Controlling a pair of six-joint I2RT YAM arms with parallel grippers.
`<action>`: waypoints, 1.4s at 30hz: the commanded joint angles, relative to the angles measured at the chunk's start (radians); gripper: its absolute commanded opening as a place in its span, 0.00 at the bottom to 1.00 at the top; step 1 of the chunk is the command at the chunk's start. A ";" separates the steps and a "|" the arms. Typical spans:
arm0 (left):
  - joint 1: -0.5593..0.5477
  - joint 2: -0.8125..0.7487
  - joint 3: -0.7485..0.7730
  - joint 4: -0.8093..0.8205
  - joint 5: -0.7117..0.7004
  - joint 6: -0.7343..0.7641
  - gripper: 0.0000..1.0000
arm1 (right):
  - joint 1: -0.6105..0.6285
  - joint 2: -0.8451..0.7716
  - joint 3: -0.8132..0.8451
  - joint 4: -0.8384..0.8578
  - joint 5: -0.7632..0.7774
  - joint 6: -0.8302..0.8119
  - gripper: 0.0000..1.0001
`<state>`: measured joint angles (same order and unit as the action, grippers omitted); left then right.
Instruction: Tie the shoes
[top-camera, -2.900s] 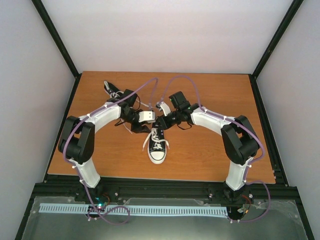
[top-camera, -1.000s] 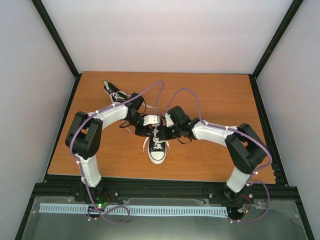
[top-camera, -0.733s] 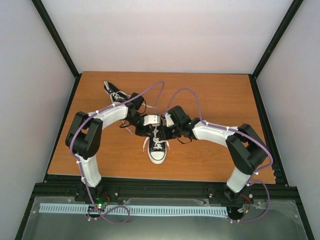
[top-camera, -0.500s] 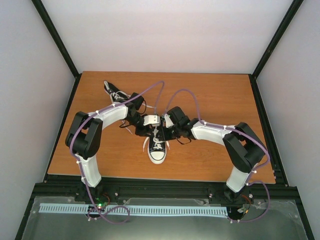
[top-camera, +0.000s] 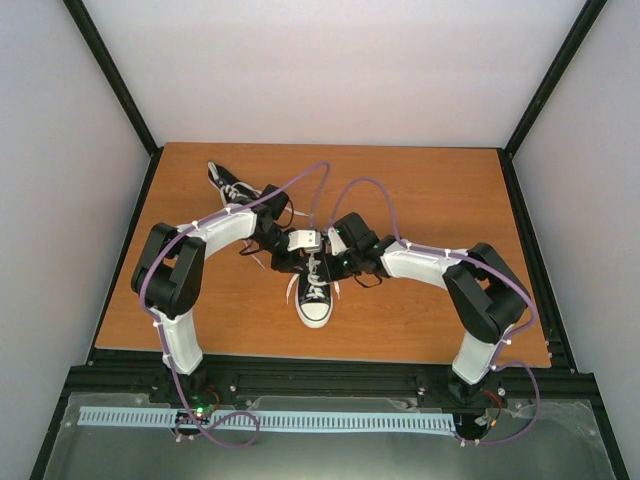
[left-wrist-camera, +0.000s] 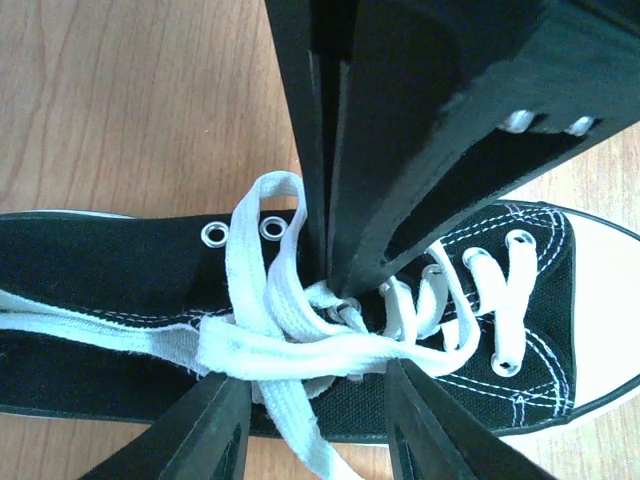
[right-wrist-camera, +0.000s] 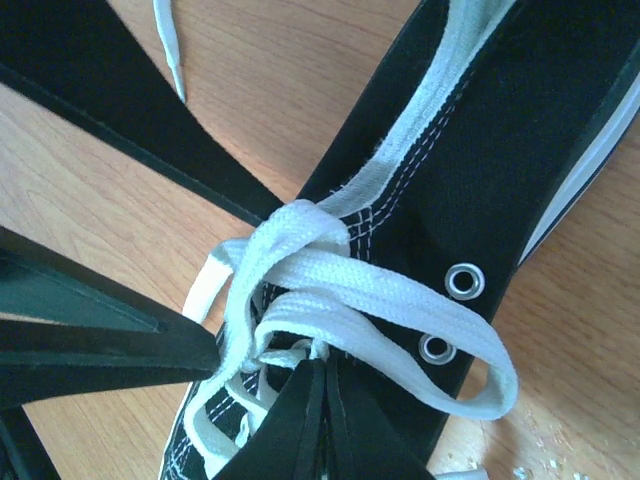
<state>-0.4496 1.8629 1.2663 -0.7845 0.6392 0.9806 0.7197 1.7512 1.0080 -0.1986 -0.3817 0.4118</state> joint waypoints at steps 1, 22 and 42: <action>-0.016 0.018 0.051 -0.007 0.026 -0.006 0.40 | 0.003 -0.045 0.036 -0.021 -0.014 -0.089 0.03; -0.055 0.058 0.109 -0.066 0.072 -0.015 0.41 | 0.002 -0.142 0.004 0.051 -0.102 -0.138 0.03; -0.054 0.021 0.062 0.034 0.061 -0.182 0.05 | -0.014 -0.127 -0.061 0.153 -0.208 -0.085 0.03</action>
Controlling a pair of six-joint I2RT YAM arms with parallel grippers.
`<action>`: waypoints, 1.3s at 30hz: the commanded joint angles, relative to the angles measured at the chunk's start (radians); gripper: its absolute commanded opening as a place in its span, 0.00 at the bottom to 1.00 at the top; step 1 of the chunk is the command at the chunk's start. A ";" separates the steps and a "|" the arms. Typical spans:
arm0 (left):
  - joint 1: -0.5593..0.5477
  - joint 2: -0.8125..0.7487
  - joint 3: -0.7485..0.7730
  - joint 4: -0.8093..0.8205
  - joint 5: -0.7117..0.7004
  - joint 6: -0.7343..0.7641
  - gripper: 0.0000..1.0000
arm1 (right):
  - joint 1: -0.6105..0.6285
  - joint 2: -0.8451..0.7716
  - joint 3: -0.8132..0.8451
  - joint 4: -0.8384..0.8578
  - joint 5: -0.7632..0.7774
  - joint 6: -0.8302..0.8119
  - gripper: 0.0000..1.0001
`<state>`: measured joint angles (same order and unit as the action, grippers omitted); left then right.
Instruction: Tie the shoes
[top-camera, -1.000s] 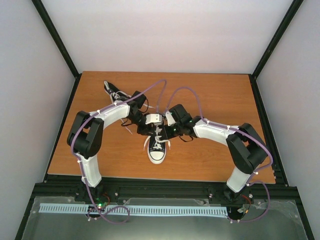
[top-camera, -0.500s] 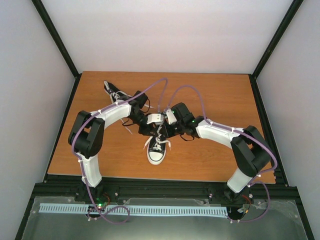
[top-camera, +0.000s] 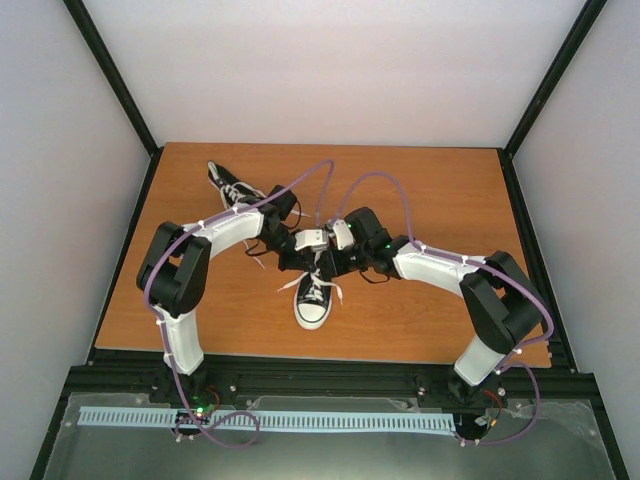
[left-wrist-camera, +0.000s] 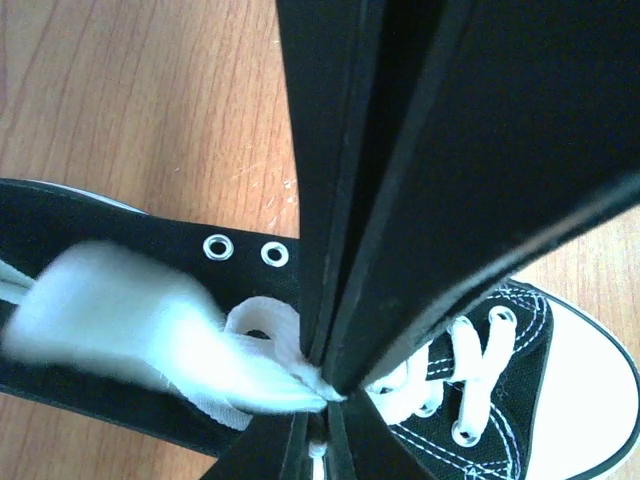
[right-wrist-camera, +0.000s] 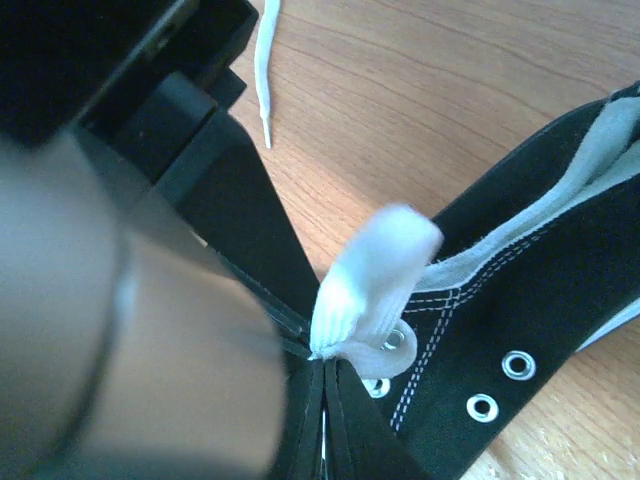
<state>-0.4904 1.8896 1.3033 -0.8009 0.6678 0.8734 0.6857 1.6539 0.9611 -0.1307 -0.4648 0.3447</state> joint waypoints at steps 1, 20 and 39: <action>-0.012 -0.002 0.029 0.043 0.039 -0.086 0.02 | 0.015 -0.033 -0.025 0.093 -0.132 -0.010 0.03; 0.025 -0.078 -0.070 0.193 0.127 -0.464 0.01 | -0.033 -0.075 -0.087 0.070 -0.125 -0.012 0.18; 0.039 -0.083 -0.088 0.203 0.158 -0.480 0.01 | -0.129 -0.076 -0.195 0.191 -0.151 0.023 0.14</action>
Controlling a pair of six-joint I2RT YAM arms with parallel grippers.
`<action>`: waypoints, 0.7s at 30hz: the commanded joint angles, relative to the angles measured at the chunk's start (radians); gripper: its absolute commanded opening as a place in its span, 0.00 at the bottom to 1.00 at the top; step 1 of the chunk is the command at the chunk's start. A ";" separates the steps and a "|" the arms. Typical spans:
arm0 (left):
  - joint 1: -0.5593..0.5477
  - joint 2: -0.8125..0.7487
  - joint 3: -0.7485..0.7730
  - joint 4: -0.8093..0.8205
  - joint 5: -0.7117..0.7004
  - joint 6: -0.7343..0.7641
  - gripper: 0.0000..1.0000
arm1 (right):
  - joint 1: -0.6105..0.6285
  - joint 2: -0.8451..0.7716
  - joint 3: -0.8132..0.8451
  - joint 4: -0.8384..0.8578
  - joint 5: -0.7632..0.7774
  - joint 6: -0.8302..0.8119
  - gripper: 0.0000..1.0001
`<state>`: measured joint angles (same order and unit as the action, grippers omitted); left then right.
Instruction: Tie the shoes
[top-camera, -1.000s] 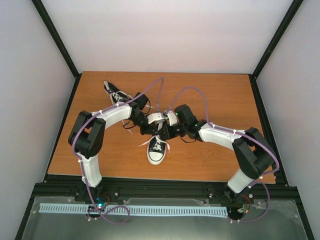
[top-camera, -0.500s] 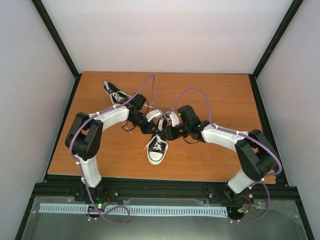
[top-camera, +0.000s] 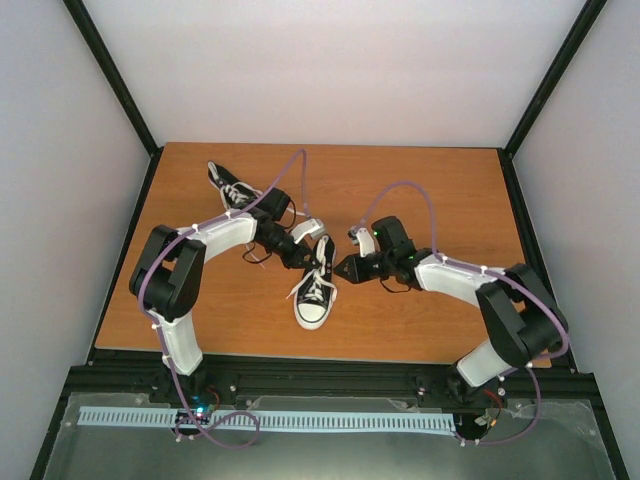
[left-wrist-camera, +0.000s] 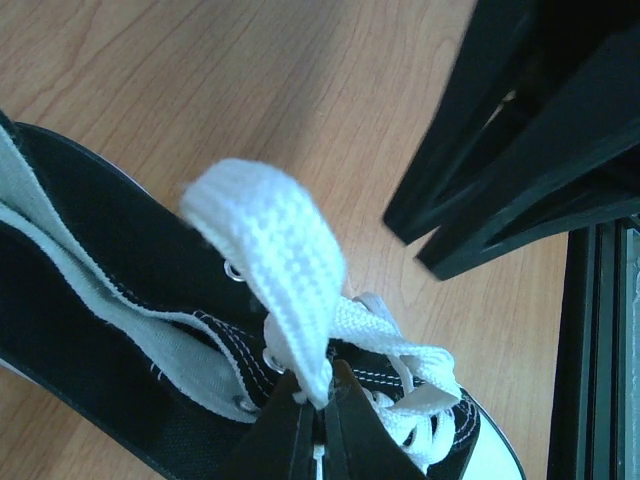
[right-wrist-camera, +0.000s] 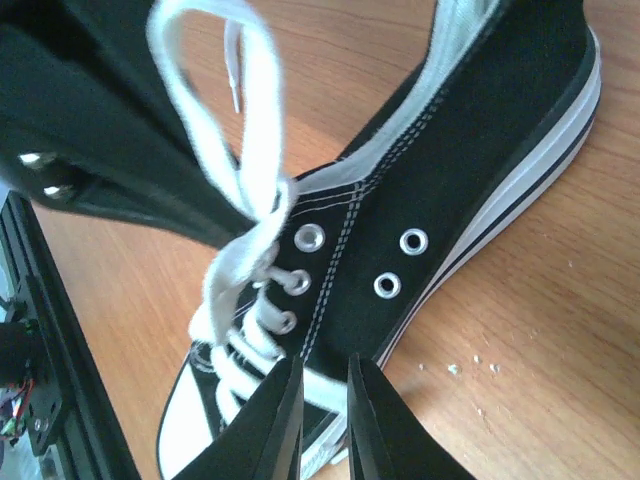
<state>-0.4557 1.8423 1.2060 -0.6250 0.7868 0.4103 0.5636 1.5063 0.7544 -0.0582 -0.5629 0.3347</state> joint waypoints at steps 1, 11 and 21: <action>0.005 -0.035 0.009 0.027 0.040 -0.017 0.01 | -0.007 0.087 0.010 0.173 -0.088 0.048 0.13; 0.012 -0.029 0.013 0.021 0.034 -0.010 0.01 | -0.006 0.184 0.007 0.427 -0.224 0.117 0.13; 0.022 -0.021 0.022 0.015 0.039 -0.008 0.02 | -0.005 0.246 0.033 0.423 -0.277 0.111 0.15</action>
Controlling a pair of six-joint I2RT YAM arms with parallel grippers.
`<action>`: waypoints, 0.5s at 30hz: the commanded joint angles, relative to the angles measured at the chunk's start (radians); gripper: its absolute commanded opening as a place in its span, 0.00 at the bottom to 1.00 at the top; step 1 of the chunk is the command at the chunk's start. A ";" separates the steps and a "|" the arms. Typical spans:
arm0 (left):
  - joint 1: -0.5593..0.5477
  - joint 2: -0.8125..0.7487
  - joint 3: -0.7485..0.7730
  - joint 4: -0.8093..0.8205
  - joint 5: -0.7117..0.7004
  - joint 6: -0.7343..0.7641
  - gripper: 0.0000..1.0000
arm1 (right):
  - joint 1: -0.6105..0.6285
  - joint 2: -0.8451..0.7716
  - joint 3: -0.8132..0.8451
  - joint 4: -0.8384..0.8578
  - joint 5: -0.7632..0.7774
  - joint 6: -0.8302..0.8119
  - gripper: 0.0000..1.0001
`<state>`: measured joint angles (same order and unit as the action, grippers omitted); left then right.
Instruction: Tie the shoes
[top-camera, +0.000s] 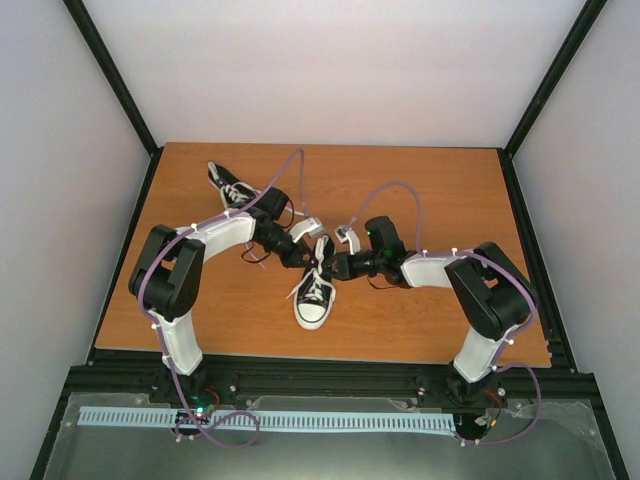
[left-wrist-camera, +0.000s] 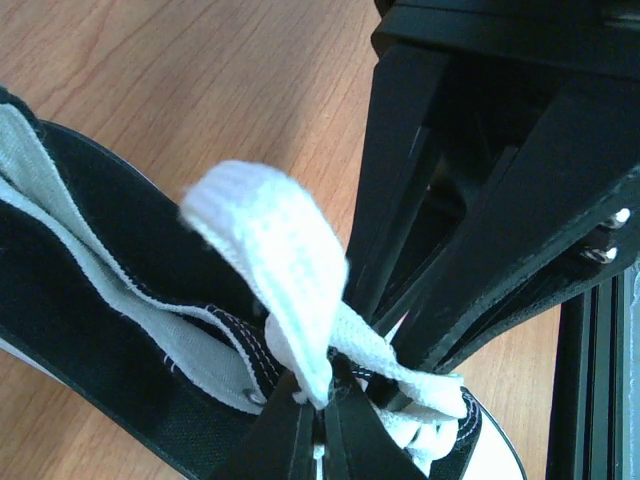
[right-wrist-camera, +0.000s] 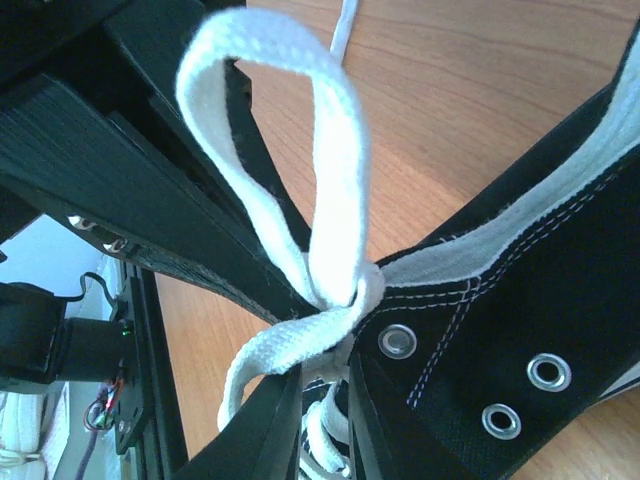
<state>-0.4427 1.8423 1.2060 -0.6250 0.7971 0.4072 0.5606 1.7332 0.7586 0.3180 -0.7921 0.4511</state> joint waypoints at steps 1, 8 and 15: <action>0.010 -0.021 0.023 0.012 0.029 -0.002 0.05 | -0.002 0.024 0.035 0.028 -0.046 -0.011 0.16; 0.020 -0.002 0.104 -0.156 0.033 0.204 0.28 | -0.002 0.032 0.054 -0.019 -0.003 -0.048 0.16; 0.044 0.058 0.242 -0.410 0.035 0.472 0.42 | -0.002 0.060 0.086 -0.061 0.004 -0.073 0.16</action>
<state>-0.4095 1.8736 1.3697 -0.8570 0.8097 0.6750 0.5617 1.7710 0.8181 0.2714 -0.7967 0.4099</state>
